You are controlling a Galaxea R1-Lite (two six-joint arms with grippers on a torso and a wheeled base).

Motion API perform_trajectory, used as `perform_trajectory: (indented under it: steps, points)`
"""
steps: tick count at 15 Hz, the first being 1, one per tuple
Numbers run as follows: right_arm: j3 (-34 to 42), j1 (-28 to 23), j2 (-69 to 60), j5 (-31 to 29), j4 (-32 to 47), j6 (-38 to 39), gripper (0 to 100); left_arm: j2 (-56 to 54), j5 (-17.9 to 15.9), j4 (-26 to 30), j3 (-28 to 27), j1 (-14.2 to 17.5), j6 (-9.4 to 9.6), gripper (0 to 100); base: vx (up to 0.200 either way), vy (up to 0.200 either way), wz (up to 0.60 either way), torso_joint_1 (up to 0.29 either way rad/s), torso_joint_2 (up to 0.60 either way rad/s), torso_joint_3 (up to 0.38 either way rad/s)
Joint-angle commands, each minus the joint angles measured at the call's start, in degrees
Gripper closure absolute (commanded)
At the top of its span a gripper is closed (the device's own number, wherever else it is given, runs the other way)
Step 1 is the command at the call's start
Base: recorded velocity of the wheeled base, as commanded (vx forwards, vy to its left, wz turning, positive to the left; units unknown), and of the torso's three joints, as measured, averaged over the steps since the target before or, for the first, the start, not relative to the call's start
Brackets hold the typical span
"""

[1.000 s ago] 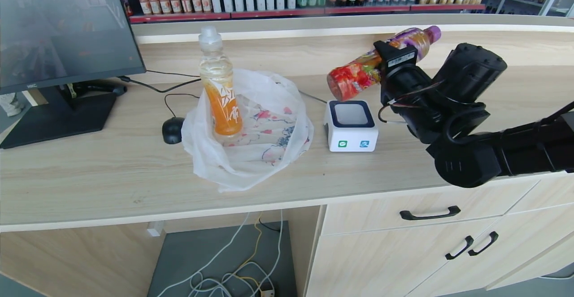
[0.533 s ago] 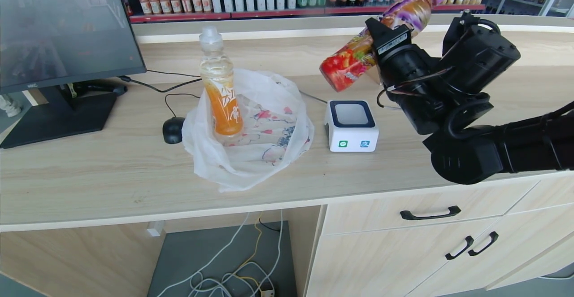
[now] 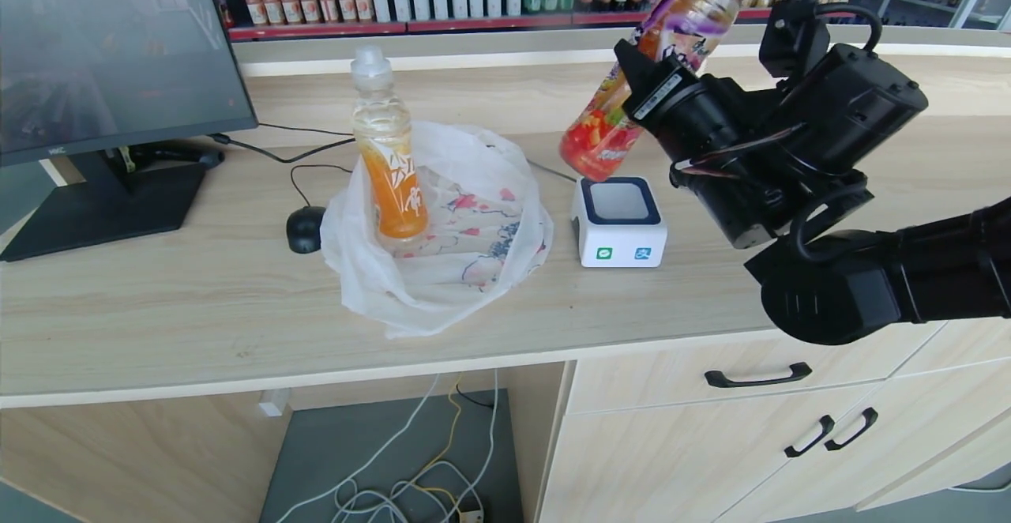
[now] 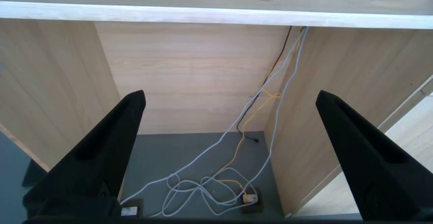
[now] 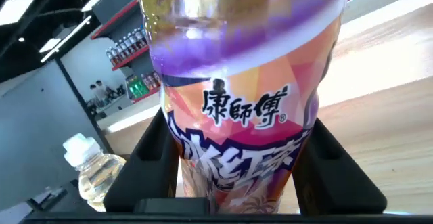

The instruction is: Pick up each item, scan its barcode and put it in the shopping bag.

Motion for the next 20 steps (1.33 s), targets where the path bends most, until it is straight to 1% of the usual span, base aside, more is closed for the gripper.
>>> perform_trajectory:
  steps: [1,2,3,5,7,9,13,20]
  points:
    - [3.1,0.16,-1.36,-0.03,-1.63,-3.22,100,0.06,0.0,0.06,0.0,0.0,0.0,0,0.0,0.0,0.0,0.0,0.0,0.0]
    - [4.59,0.16,-1.44,-0.03,-2.59,-5.33,100,0.06,0.0,0.06,0.0,0.0,0.08,0,0.0,0.0,0.0,0.0,0.0,0.0]
    - [6.0,0.07,-1.53,-0.03,-4.26,-9.11,100,0.06,0.0,0.06,0.0,0.0,0.0,0,0.0,0.0,0.0,0.0,0.0,0.0]
    - [5.91,-0.81,-1.36,0.05,-6.37,-16.93,100,0.06,0.0,0.06,0.0,0.0,0.17,0,0.0,0.0,0.0,0.0,0.0,0.0]
    - [6.26,-0.9,-0.04,0.49,-10.06,-22.38,100,-0.02,0.0,0.06,0.0,0.0,0.17,0,0.0,0.0,0.0,0.0,0.0,0.0]
    - [8.11,-2.39,1.37,1.02,-14.81,-26.25,100,-0.02,0.0,0.06,0.0,0.0,0.17,0,0.0,0.0,0.0,0.0,0.0,0.0]
    - [13.38,-3.1,2.78,1.02,-19.47,-26.95,100,0.06,0.0,0.06,0.0,0.0,0.08,0,0.0,0.0,0.0,0.0,0.0,0.0]
    - [13.47,-3.1,3.65,1.02,-20.52,-26.34,100,0.06,0.0,0.06,0.0,0.0,0.0,0,0.0,0.2,0.0,0.0,0.0,0.002]
